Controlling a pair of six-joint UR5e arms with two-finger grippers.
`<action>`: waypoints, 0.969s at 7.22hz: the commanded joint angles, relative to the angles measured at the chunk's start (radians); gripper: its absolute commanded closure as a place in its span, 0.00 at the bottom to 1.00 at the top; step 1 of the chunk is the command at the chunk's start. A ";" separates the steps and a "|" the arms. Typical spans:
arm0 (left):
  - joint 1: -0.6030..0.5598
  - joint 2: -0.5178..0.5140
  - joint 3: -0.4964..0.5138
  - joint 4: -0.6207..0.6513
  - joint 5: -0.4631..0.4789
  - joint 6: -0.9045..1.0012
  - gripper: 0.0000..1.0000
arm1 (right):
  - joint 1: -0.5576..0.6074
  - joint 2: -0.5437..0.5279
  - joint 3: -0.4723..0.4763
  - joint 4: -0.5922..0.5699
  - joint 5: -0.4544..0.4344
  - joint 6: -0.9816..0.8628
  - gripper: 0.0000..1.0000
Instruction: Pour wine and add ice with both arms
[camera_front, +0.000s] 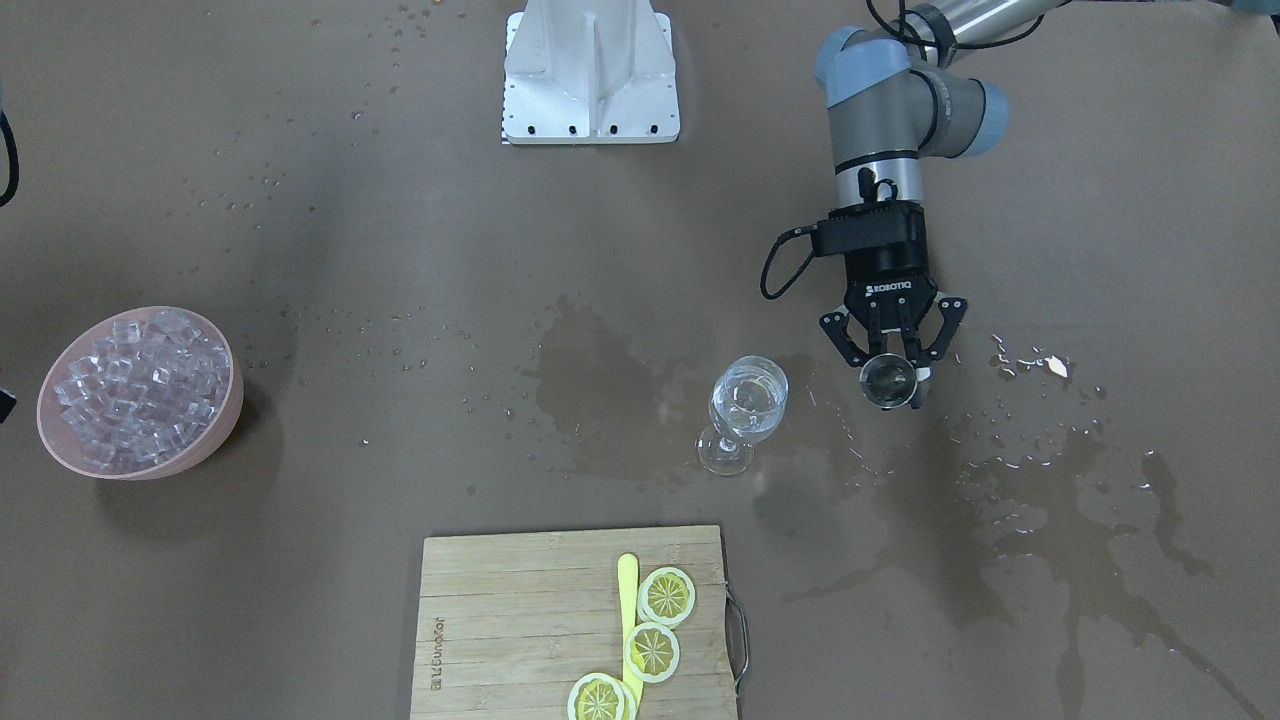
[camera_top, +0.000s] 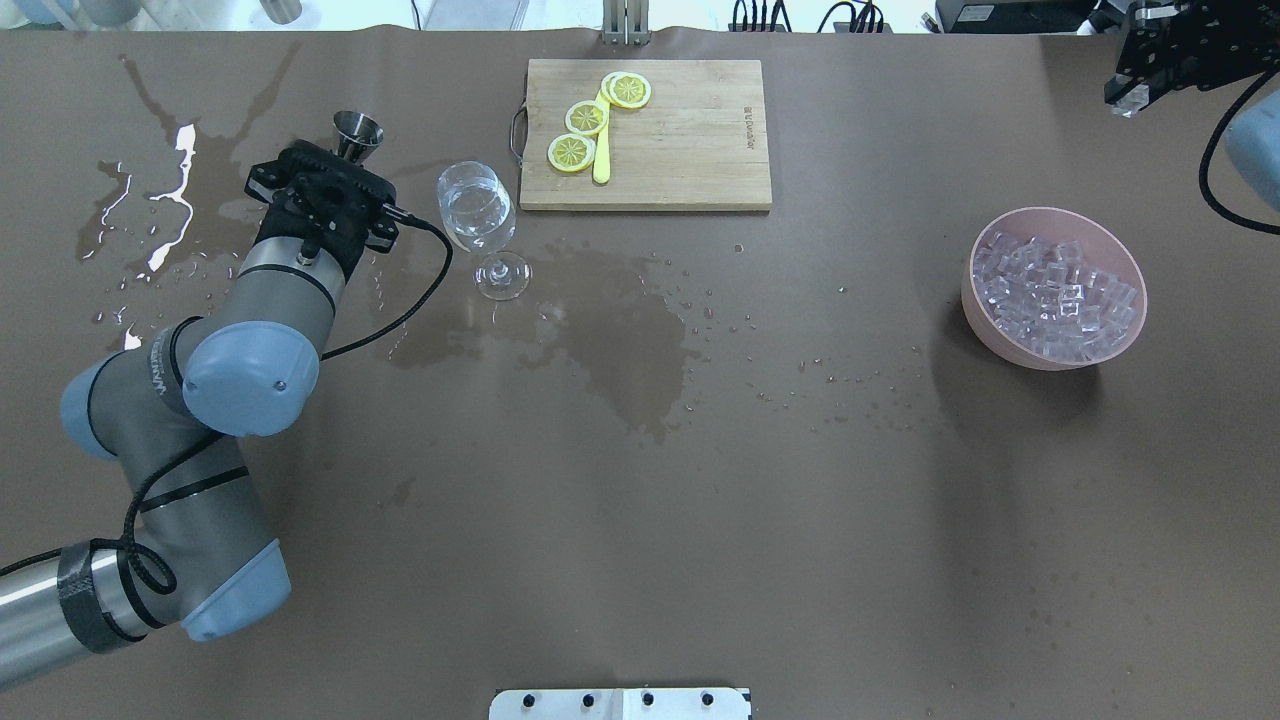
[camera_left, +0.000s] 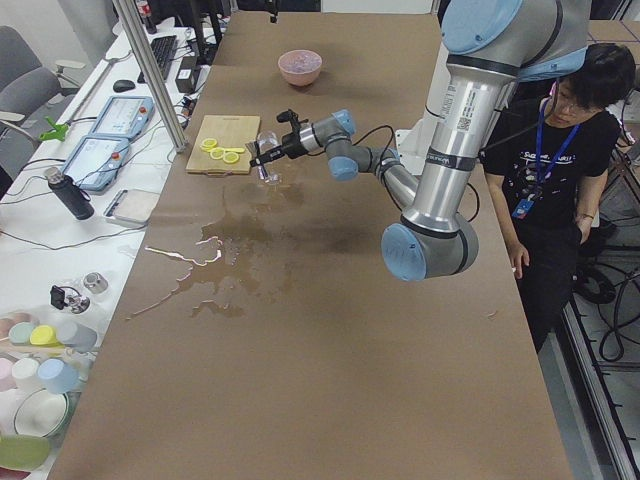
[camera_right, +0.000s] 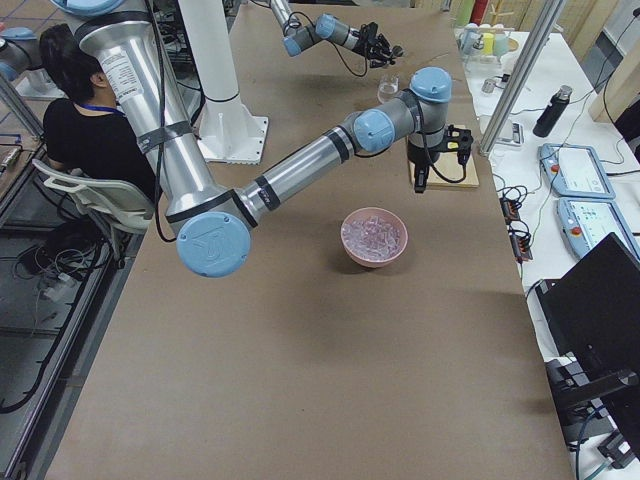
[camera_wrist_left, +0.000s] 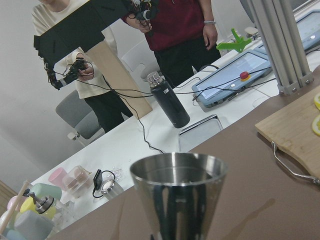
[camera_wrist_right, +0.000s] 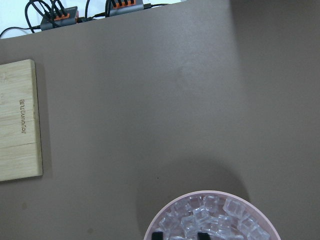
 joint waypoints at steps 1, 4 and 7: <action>0.020 -0.024 0.008 0.012 -0.002 0.032 0.76 | 0.001 0.000 -0.001 0.000 -0.001 0.000 1.00; 0.023 -0.038 0.000 0.016 -0.002 0.035 0.79 | 0.002 0.002 -0.001 0.000 -0.001 0.000 1.00; 0.020 -0.049 -0.012 0.026 0.001 0.132 0.78 | 0.002 0.002 0.001 0.000 0.001 0.000 1.00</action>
